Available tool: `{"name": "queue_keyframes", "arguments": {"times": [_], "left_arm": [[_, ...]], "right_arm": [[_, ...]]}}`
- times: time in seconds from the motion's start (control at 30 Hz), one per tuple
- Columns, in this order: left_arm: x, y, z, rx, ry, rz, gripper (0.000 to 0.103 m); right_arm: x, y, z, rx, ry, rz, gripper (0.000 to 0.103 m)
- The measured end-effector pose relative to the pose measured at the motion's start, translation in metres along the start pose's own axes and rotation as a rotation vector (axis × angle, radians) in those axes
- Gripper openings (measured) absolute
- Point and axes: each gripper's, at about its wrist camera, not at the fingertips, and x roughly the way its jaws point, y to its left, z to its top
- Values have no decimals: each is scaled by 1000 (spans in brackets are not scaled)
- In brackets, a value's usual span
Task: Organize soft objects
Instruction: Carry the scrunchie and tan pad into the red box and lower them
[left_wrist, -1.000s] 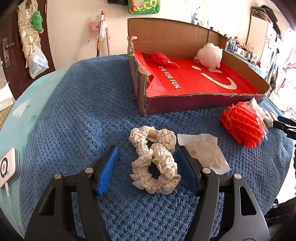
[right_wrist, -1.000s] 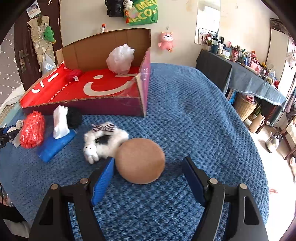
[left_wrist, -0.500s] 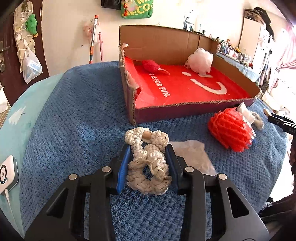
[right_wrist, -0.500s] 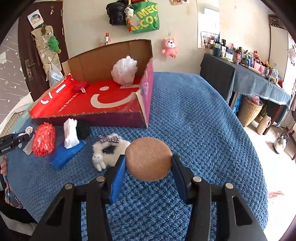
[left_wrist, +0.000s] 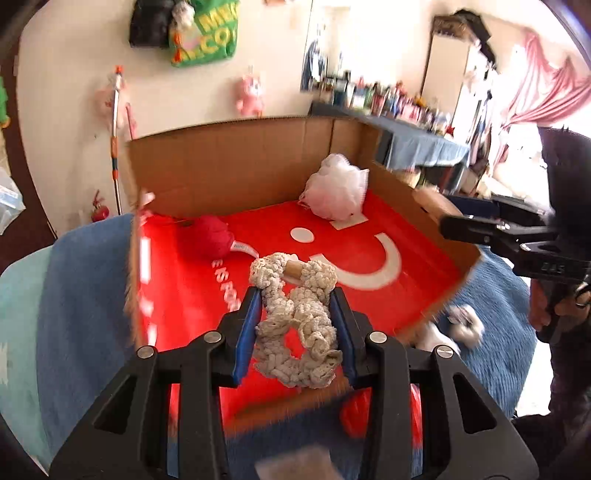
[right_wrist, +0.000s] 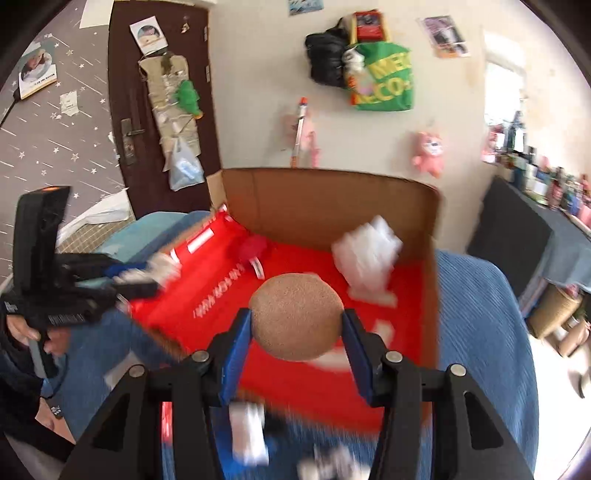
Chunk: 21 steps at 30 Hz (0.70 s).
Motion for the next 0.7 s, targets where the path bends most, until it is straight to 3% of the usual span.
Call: {"name": "queue_keyframes", "arguments": {"times": [0.2,0.43,0.7], "left_arm": [[64,11,57,27,92,-8,36],[118,27,87,35,173,-10,36],[156,33,88,27,244,26,36]], "right_arm": [[75,-13,57,0,130,52,52],[128,-20,56,-55,243,18,52],[172,-14,47,-107,345,-4,52]]}}
